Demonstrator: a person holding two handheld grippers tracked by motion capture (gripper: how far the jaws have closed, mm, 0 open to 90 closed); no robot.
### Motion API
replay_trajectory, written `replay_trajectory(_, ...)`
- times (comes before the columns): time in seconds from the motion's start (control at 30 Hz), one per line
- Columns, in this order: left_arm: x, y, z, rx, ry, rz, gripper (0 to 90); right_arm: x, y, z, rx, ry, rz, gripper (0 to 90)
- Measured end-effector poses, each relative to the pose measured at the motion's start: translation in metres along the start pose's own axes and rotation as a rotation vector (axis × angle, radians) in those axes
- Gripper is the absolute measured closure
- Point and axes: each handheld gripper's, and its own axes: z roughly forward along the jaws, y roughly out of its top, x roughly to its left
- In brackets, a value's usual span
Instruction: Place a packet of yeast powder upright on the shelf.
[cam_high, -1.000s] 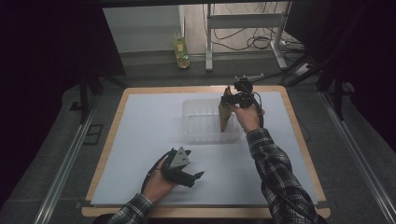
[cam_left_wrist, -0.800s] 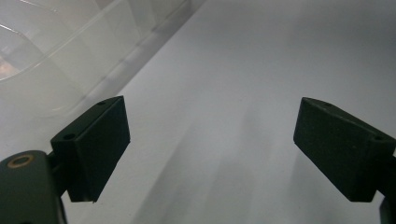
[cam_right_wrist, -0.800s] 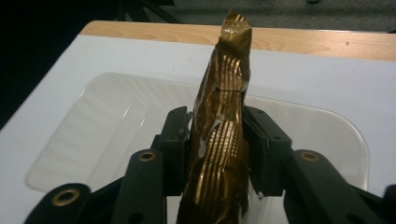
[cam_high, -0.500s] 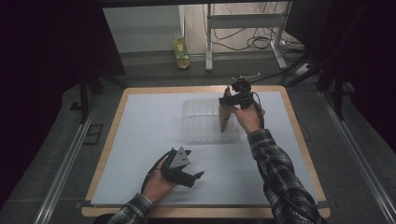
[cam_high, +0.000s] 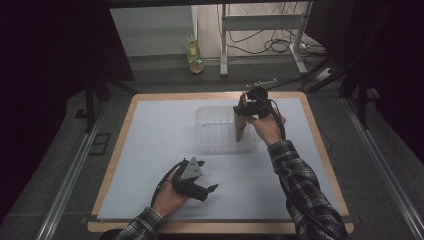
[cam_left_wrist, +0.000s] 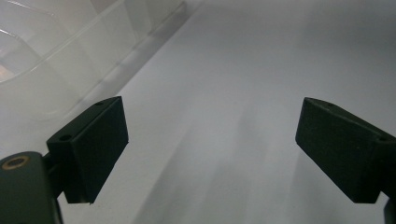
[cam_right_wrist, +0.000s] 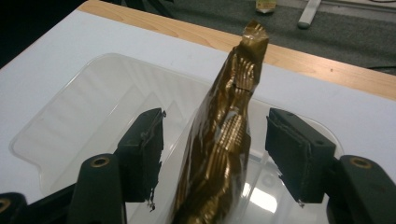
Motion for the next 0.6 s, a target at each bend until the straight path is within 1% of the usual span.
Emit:
replay_trajectory(0.1,0.000,0.000,0.000,0.000,-0.003,0.004,8.6,-0.001,-0.001,-0.003,-0.004,0.003,-0.007,36.2)
replay_trajectory(0.3,0.000,0.000,0.000,-0.003,-0.008,0.010,7.4,-0.003,-0.003,-0.009,-0.011,0.017,-0.006,34.6)
replay_trajectory(0.5,0.001,0.000,-0.002,-0.018,-0.023,-0.001,6.9,-0.004,-0.005,-0.014,-0.019,0.032,-0.006,33.3)
replay_trajectory(0.6,0.001,0.000,-0.003,-0.023,-0.028,0.002,6.7,-0.003,-0.006,-0.016,-0.021,0.038,-0.010,32.5)
